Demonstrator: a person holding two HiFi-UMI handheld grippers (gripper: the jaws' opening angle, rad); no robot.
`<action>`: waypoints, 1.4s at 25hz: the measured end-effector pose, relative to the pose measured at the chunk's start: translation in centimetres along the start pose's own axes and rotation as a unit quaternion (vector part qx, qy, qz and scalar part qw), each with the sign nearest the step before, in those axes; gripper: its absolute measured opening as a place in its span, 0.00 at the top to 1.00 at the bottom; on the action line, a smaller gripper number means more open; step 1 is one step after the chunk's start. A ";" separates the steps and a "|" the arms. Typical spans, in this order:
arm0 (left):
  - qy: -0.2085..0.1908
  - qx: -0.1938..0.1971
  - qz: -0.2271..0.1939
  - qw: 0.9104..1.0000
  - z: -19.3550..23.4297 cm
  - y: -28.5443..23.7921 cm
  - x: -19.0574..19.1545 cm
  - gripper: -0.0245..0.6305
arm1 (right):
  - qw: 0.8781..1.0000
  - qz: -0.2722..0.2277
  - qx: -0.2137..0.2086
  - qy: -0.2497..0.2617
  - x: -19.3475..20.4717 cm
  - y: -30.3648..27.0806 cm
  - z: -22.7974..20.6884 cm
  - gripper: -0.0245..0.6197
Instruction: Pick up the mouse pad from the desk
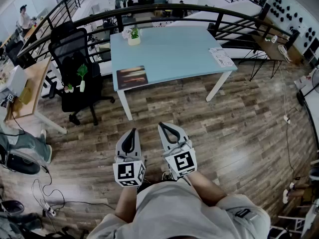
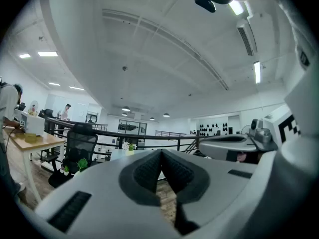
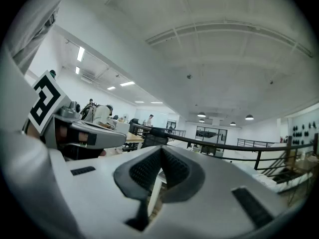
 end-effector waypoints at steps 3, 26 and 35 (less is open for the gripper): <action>-0.002 0.003 0.009 1.000 -0.8 0.8 0.2 0.94 | 1.000 0.003 -0.003 -0.015 0.2 0.9 0.5 0.96; 0.000 -0.025 0.062 0.998 -4.1 0.8 4.1 0.90 | 0.996 0.011 -0.075 -0.046 4.2 2.5 -0.6 0.92; 0.013 -0.017 0.070 0.997 0.7 -3.0 4.9 0.89 | 0.997 0.025 -0.060 -0.036 5.3 -2.8 -1.4 0.90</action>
Point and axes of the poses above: the fingertips, and each gripper's own axes: y backward along the fingers, z to its left, x out of its underside, the point moved 3 cm from there along y, backward along the fingers, and after that the axes turned 5 degrees about x, right-handed, at the moved point
